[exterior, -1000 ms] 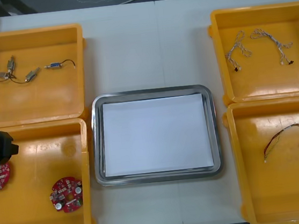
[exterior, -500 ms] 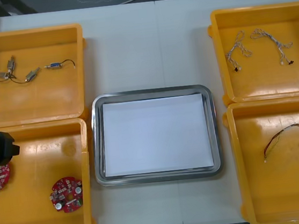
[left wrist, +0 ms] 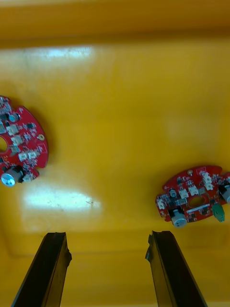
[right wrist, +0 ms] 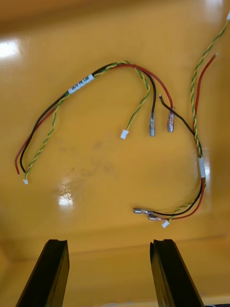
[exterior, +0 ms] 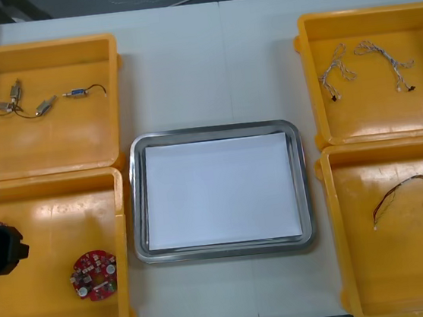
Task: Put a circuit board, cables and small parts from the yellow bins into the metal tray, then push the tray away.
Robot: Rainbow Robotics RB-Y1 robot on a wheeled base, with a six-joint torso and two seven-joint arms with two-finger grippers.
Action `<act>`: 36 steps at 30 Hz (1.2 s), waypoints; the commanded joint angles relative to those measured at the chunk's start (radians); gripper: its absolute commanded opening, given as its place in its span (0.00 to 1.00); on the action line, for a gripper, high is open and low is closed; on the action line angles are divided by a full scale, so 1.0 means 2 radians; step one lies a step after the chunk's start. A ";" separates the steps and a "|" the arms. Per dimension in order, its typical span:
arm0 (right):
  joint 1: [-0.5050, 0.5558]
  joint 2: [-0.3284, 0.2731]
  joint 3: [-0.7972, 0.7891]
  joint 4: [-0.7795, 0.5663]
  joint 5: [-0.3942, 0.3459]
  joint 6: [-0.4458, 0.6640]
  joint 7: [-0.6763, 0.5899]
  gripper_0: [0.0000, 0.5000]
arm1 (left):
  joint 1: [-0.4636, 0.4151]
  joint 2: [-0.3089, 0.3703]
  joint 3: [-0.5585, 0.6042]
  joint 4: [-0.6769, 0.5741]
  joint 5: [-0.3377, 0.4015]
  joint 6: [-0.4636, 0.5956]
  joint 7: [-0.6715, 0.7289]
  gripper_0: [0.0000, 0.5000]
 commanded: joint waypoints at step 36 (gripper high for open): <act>0.115 -0.016 -0.016 0.062 0.020 -0.146 -0.136 1.00 | 0.179 -0.109 -0.174 -0.049 -0.202 -0.212 0.009 1.00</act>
